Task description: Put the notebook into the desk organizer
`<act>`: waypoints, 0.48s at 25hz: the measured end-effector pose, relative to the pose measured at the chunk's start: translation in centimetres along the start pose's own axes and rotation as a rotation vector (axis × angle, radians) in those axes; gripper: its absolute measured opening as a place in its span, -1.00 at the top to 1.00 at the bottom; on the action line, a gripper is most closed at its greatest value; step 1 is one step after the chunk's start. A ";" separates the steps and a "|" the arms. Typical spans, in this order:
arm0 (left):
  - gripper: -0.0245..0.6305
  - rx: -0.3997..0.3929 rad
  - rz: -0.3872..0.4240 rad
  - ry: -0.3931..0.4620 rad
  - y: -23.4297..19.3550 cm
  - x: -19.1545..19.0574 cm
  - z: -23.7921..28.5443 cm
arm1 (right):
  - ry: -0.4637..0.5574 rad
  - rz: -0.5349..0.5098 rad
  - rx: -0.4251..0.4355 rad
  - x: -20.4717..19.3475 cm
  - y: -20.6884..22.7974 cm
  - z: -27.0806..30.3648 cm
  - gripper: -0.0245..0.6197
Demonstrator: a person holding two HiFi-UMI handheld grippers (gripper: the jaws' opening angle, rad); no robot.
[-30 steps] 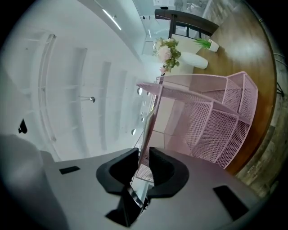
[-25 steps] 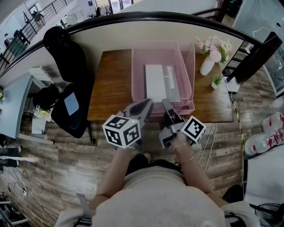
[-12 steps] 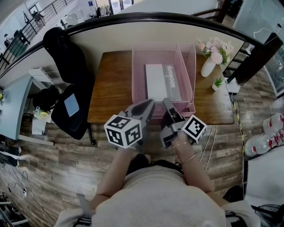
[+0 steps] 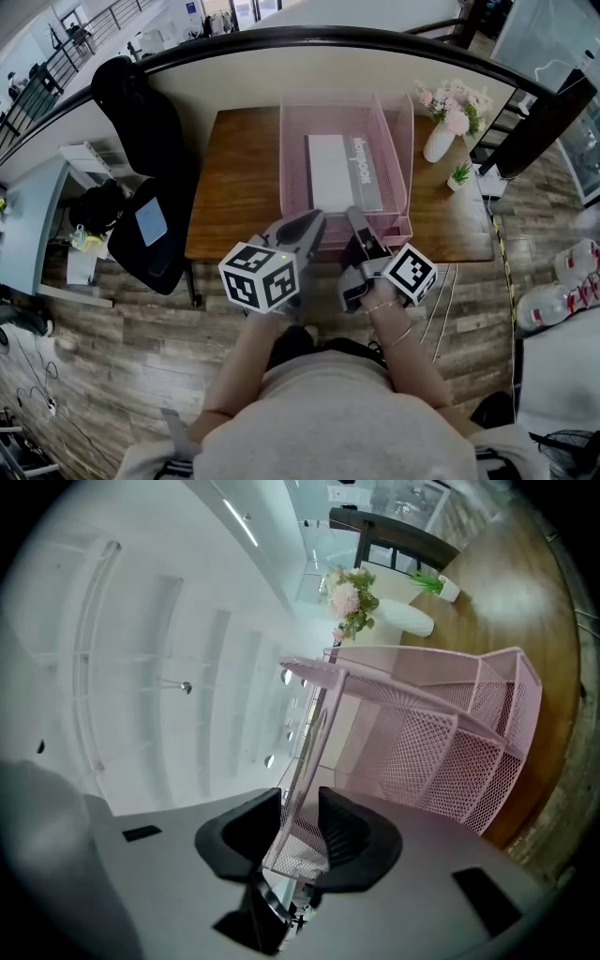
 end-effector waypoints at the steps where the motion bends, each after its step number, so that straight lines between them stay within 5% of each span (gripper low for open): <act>1: 0.89 0.000 -0.001 0.000 0.1 -0.1 -0.1 | 0.002 0.002 -0.001 0.0 -0.1 -0.2 0.55; 12: 0.89 -0.008 -0.005 0.001 1.7 -1.0 -0.9 | -0.018 -0.107 0.048 -0.8 -2.3 -2.5 0.53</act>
Point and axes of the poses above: the fingertips, and each gripper's own axes: z forward along the fingers, y to its right, x out of its top, the point moved 1 cm from there along -z, backward along the fingers, and after that the axes turned 1 degree about -x, right-handed, at the moved point
